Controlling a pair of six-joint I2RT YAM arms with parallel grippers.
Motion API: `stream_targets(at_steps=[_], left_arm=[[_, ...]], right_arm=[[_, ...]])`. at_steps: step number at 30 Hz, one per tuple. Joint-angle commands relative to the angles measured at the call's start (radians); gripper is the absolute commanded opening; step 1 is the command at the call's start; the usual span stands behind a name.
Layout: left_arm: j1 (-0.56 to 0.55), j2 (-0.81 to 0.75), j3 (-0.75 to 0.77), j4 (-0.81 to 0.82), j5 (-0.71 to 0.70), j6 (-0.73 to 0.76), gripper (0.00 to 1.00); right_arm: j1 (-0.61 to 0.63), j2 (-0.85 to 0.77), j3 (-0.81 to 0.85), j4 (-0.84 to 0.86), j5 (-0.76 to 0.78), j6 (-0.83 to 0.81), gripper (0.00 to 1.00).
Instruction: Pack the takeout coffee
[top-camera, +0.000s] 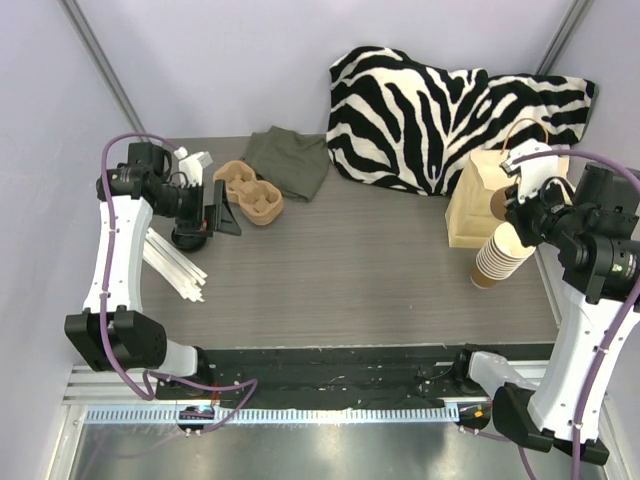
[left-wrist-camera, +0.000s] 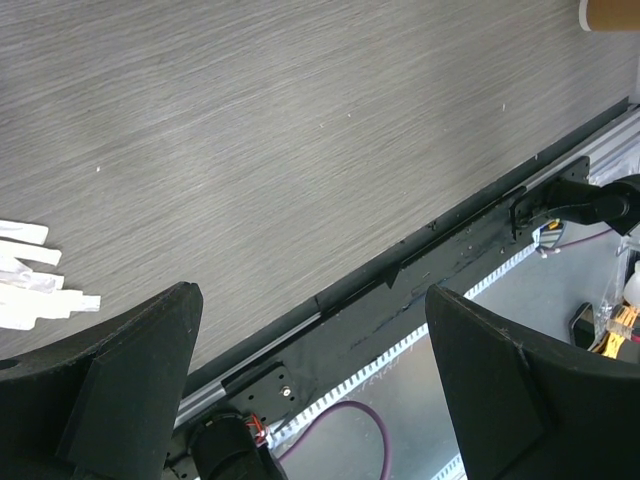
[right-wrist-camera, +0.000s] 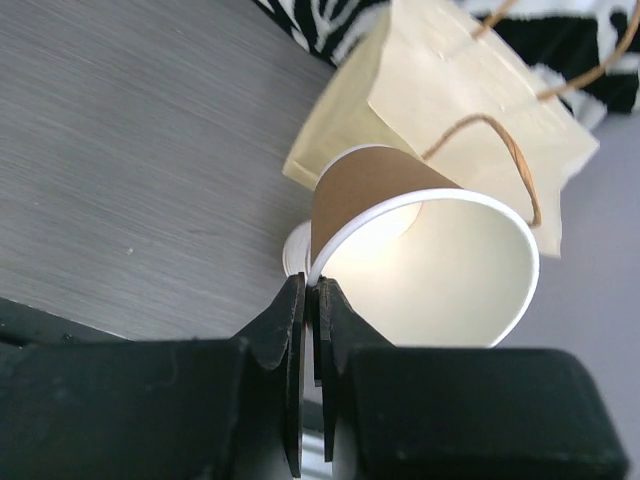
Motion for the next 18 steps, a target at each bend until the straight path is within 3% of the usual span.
stream_targets(at_steps=[1,7,10,11,18], left_arm=[[-0.005,-0.034,0.018,0.040,0.030,-0.044,1.00],[0.006,-0.054,0.008,0.065,-0.013,-0.105,0.99],[0.024,-0.076,-0.008,0.088,-0.048,-0.153,1.00],[0.035,-0.083,-0.011,0.091,-0.048,-0.171,1.00],[0.058,-0.113,-0.008,0.033,-0.146,-0.129,1.00]], right_arm=[[0.006,-0.005,0.026,-0.137,-0.232,-0.086,0.01],[0.052,0.041,0.003,-0.136,-0.395,-0.184,0.01],[0.171,0.092,-0.002,-0.109,-0.398,-0.165,0.01],[0.273,0.113,-0.015,-0.087,-0.378,-0.113,0.01],[0.671,0.192,-0.172,0.135,-0.115,-0.003,0.01]])
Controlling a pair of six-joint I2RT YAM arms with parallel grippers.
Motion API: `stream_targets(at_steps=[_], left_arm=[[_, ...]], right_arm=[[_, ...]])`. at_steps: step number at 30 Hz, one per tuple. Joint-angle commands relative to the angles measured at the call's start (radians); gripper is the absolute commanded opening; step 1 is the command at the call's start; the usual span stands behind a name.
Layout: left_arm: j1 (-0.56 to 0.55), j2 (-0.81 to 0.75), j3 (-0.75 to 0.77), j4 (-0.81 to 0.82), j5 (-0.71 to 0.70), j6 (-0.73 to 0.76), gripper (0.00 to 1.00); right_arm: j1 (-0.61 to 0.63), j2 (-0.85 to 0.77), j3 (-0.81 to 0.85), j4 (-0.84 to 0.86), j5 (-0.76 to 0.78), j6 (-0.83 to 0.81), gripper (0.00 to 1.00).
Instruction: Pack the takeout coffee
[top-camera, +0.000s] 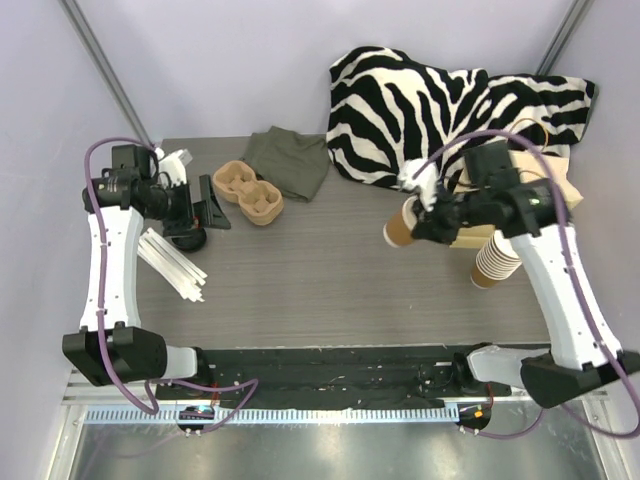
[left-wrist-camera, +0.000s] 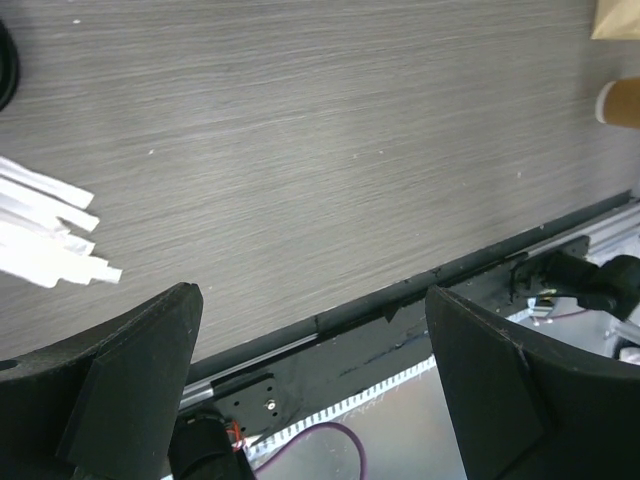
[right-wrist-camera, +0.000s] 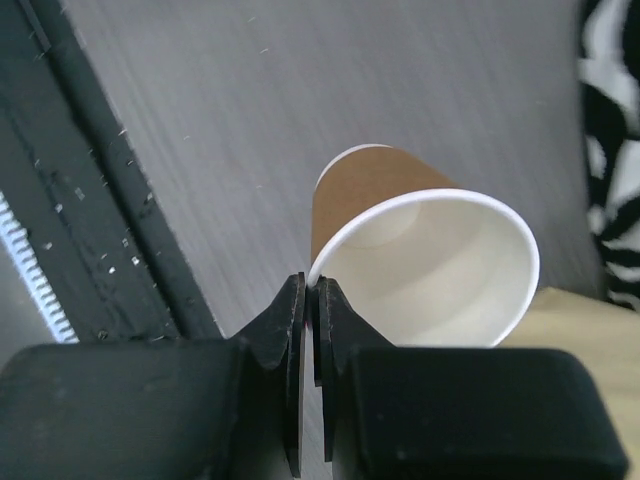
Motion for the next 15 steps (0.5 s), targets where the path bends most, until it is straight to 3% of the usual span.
stream_targets(at_steps=[1,5,9,15], left_arm=[[0.006,-0.055,-0.002,-0.016,-0.068,0.034,1.00],[0.006,-0.110,-0.065,0.051,-0.151,-0.010,1.00],[0.062,-0.090,-0.066,-0.008,-0.012,0.065,1.00],[0.158,-0.103,-0.089,0.045,-0.009,0.054,1.00]], right_arm=[[0.221,0.036,-0.087,0.160,0.204,0.082,0.01],[0.389,0.095,-0.200,0.341,0.359,0.124,0.01],[0.504,0.202,-0.230,0.478,0.439,0.133,0.02],[0.625,0.394,-0.196,0.521,0.478,0.121,0.04]])
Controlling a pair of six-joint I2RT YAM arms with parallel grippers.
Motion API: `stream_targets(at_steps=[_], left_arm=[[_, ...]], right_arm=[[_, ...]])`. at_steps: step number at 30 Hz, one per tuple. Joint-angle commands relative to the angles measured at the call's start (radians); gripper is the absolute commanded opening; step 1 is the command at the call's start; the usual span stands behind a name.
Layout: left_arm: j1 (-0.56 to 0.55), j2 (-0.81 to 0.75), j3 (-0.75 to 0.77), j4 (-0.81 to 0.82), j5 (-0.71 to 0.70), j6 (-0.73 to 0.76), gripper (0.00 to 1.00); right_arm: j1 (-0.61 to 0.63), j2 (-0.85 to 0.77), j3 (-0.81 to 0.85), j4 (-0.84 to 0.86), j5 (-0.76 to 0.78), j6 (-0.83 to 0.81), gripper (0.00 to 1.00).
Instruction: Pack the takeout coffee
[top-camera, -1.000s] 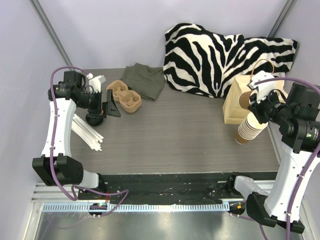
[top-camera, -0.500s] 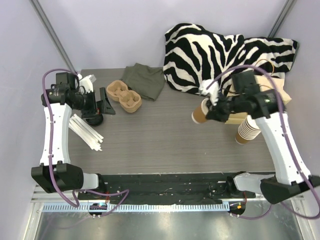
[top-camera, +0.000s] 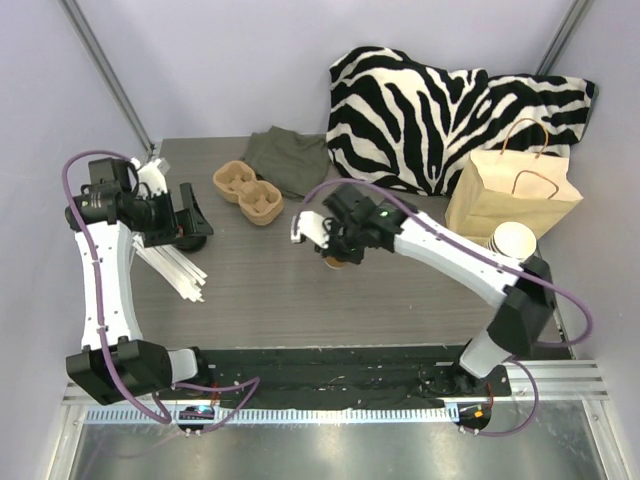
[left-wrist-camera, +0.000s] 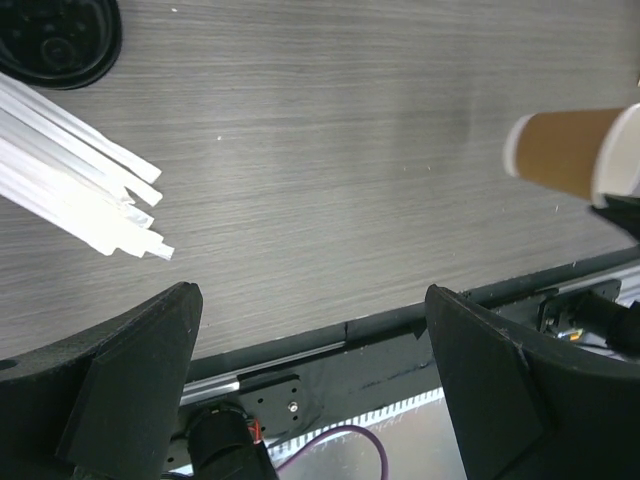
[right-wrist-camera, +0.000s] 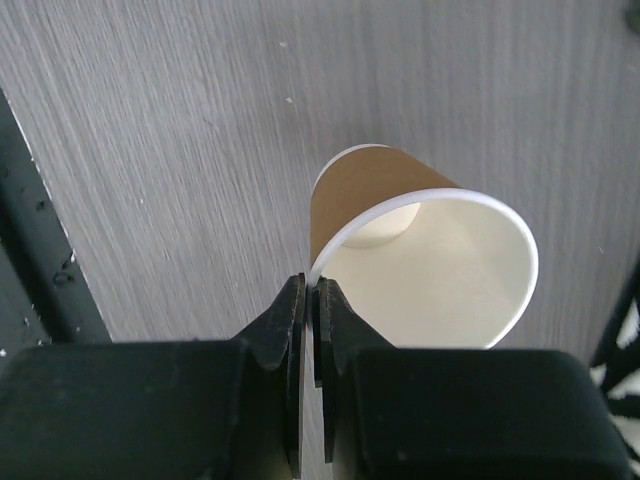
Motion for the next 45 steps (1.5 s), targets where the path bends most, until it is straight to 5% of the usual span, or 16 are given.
stream_targets(at_steps=[1,11,18,28,38,45], left_arm=[[0.049,-0.021,-0.025,0.063,0.056,0.000,1.00],[0.074,-0.062,-0.094,0.185,-0.034,-0.204,1.00],[0.074,-0.128,-0.201,0.285,0.049,-0.204,1.00],[0.075,-0.044,-0.134,0.186,0.081,-0.125,1.00],[0.080,0.026,-0.001,0.050,0.006,0.023,1.00],[0.098,0.163,0.139,-0.071,-0.085,0.314,1.00]], right_arm=[[0.054,0.111,0.048,0.099,0.060,0.007,0.05],[0.088,0.276,0.092,0.139,0.182,0.006,0.05],[0.106,0.294,0.102,0.118,0.176,0.025,0.09],[0.106,0.319,0.135,0.069,0.153,0.043,0.25],[0.083,0.256,0.267,0.001,0.139,0.049,0.66],[-0.016,0.183,0.359,-0.034,-0.002,0.124,0.82]])
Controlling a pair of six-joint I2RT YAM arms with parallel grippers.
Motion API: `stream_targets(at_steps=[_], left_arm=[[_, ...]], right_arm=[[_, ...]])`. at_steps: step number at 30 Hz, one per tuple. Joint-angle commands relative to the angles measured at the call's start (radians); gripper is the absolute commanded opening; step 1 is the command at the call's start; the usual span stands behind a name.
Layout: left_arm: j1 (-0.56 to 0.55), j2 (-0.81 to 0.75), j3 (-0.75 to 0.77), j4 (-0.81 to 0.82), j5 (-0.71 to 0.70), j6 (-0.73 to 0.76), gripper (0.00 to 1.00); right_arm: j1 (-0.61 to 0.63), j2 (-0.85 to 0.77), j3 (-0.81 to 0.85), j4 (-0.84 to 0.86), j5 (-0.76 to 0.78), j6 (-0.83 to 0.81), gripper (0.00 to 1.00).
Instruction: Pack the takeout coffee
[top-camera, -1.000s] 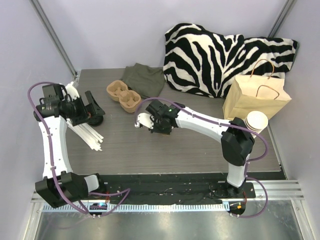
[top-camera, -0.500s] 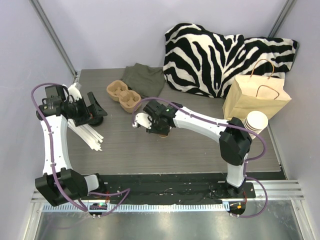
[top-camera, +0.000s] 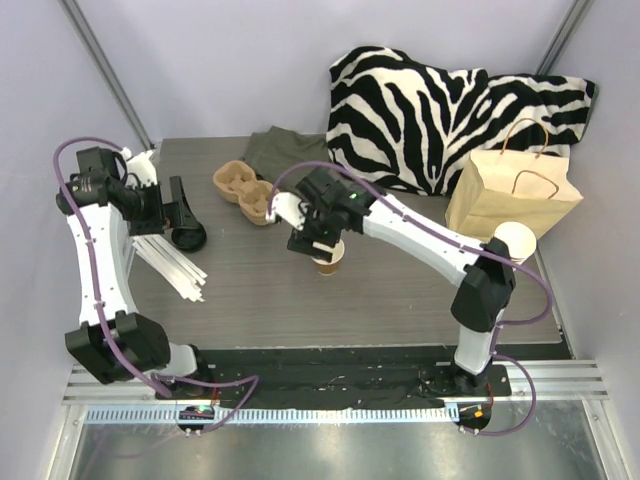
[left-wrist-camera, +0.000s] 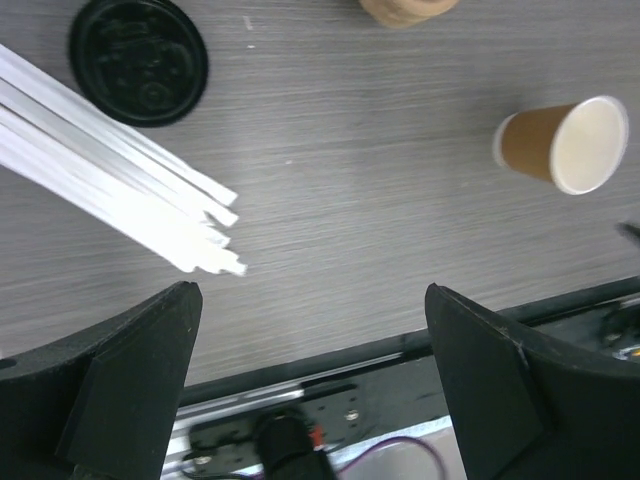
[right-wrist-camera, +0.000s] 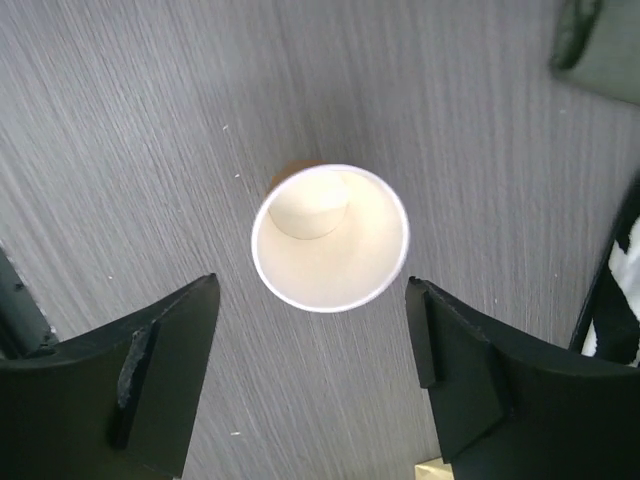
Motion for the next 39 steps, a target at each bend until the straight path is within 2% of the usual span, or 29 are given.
stream_targets(at_steps=[1,2,3,7,10,11,14,18,22,39], left_arm=[[0.007,0.101,0.101,-0.131,-0.071,0.261,1.00],[0.005,0.153,0.128,-0.150,-0.074,0.336,1.00],[0.000,0.176,0.139,-0.163,-0.086,0.361,1.00],[-0.052,0.267,0.167,-0.148,-0.197,0.428,0.97],[-0.096,0.307,0.132,-0.064,-0.264,0.436,0.90],[-0.127,0.318,0.117,-0.038,-0.316,0.435,0.84],[-0.193,0.344,0.051,0.059,-0.386,0.455,0.76],[-0.224,0.373,-0.008,0.161,-0.453,0.484,0.71],[-0.231,0.434,-0.012,0.177,-0.470,0.517,0.63],[-0.233,0.597,0.035,0.208,-0.464,0.568,0.54]], right_arm=[[-0.092,-0.110,0.105,-0.031,-0.130,0.086,0.85],[-0.118,-0.111,0.123,-0.036,-0.163,0.109,0.86],[-0.166,-0.113,0.131,-0.040,-0.229,0.145,0.89],[-0.260,-0.117,0.125,-0.039,-0.364,0.224,0.92],[-0.287,-0.128,0.082,-0.024,-0.424,0.273,0.93],[-0.292,-0.133,0.071,-0.016,-0.444,0.291,0.93],[-0.292,-0.148,0.033,0.016,-0.501,0.340,0.94],[-0.292,-0.154,0.016,0.015,-0.484,0.334,0.94],[-0.292,-0.163,0.002,0.013,-0.493,0.334,0.94],[-0.292,-0.137,0.020,0.000,-0.481,0.334,0.94]])
